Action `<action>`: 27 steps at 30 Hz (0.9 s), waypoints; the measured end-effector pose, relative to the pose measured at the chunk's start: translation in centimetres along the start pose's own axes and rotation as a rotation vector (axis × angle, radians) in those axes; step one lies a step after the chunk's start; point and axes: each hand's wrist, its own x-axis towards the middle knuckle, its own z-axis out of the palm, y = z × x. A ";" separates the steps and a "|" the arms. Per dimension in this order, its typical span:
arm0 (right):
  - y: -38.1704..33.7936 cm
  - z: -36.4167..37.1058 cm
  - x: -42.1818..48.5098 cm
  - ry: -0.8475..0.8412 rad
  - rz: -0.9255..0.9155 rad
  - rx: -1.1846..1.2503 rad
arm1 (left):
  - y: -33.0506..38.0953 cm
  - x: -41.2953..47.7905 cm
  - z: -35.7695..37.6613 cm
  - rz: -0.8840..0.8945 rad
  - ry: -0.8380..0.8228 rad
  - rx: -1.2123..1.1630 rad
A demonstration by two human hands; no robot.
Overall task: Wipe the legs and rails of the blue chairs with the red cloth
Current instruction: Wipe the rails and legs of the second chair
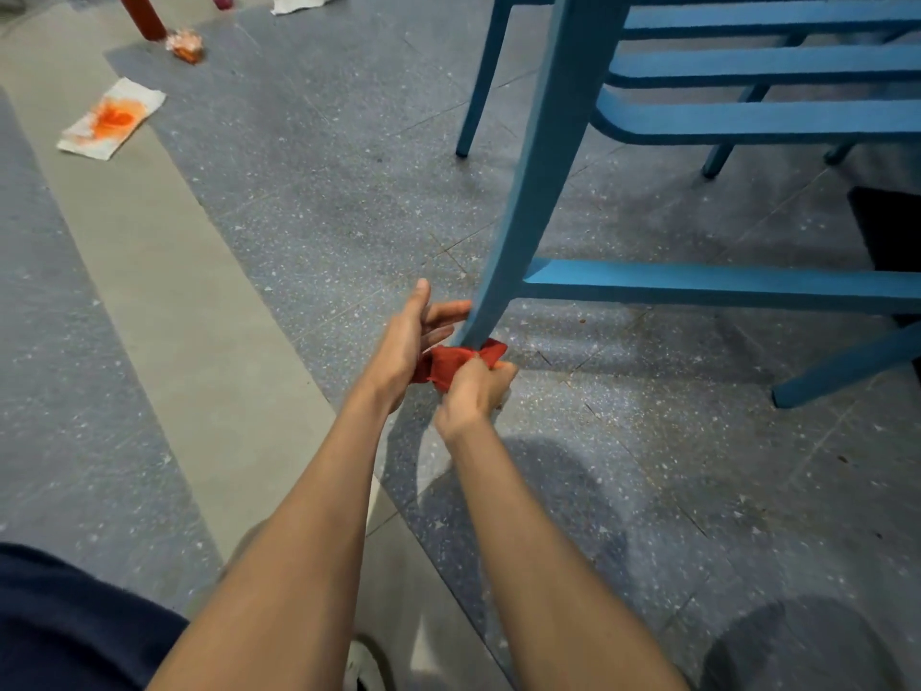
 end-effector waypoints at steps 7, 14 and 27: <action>-2.5 -1.7 -0.6 -0.103 -0.176 0.124 | -1.1 0.5 -0.8 -0.021 0.016 -0.015; 0.7 0.1 1.0 0.001 -0.070 0.114 | -3.0 1.5 -1.0 -0.087 0.101 -0.114; 4.7 1.7 6.1 -0.005 0.144 -0.057 | -8.2 1.1 -2.5 -0.219 0.300 -0.083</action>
